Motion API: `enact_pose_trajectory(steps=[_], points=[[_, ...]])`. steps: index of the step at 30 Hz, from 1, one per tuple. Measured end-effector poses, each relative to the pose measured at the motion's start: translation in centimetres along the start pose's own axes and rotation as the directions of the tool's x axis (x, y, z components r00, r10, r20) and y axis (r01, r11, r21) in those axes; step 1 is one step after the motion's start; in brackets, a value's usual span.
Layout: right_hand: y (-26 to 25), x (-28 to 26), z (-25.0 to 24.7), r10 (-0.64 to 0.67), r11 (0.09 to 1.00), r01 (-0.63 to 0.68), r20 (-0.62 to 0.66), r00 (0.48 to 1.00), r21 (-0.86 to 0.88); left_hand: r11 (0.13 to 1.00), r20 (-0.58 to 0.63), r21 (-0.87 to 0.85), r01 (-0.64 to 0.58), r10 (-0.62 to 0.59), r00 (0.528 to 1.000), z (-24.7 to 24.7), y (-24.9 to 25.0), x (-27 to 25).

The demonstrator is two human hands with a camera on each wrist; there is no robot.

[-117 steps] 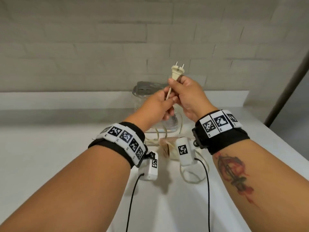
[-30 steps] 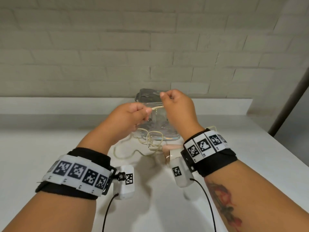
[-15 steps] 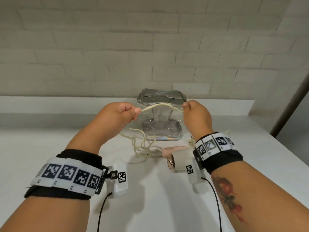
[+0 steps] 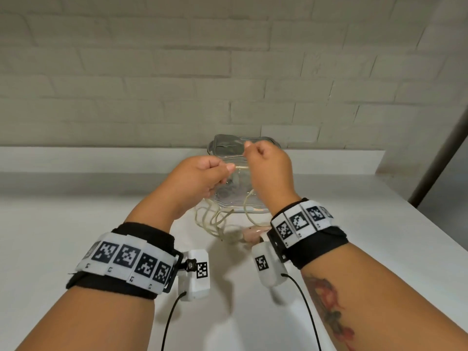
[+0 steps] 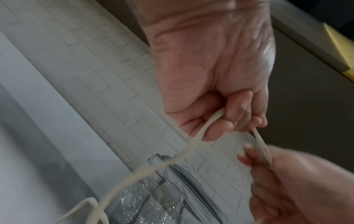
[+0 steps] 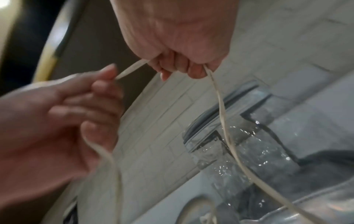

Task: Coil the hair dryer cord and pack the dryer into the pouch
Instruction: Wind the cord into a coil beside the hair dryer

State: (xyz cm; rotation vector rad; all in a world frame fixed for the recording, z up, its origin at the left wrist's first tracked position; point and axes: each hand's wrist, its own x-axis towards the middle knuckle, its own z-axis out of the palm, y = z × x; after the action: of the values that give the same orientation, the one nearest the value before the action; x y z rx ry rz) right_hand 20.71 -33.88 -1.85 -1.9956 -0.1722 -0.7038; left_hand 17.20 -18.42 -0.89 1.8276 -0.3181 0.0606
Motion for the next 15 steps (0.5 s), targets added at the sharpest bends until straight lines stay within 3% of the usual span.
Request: enact_pose_trajectory(steps=[4,7,9,12,15], points=[[2.7,1.8,-1.8,0.232,0.966,-0.212,-0.132,0.964,0.150,1.000,-0.013,-0.030,0.006,-0.006,1.000,-0.7,-0.6,-0.3],[5.1,2.6,-3.5,0.345,0.934,-0.314,-0.207,0.915,0.170,0.998,-0.076,-0.058,0.019,-0.023,0.997,-1.4,-1.1,-0.1],[6.0,2.5,-4.0,0.288,0.957,-0.291,-0.170,0.942,0.012,0.998,-0.089,-0.052,0.023,-0.028,0.996,-1.5,-1.3,0.1],[4.2,1.3,-3.4,0.105,0.964,-0.095,0.027,0.994,-0.249,1.000,-0.052,0.009,0.010,-0.010,0.999,-0.6,-1.2,0.5],[0.8,-0.1,-2.2,-0.098,0.983,0.115,0.118,0.988,-0.143,0.993,-0.036,0.120,0.003,0.001,0.999,0.6,-0.5,0.9]])
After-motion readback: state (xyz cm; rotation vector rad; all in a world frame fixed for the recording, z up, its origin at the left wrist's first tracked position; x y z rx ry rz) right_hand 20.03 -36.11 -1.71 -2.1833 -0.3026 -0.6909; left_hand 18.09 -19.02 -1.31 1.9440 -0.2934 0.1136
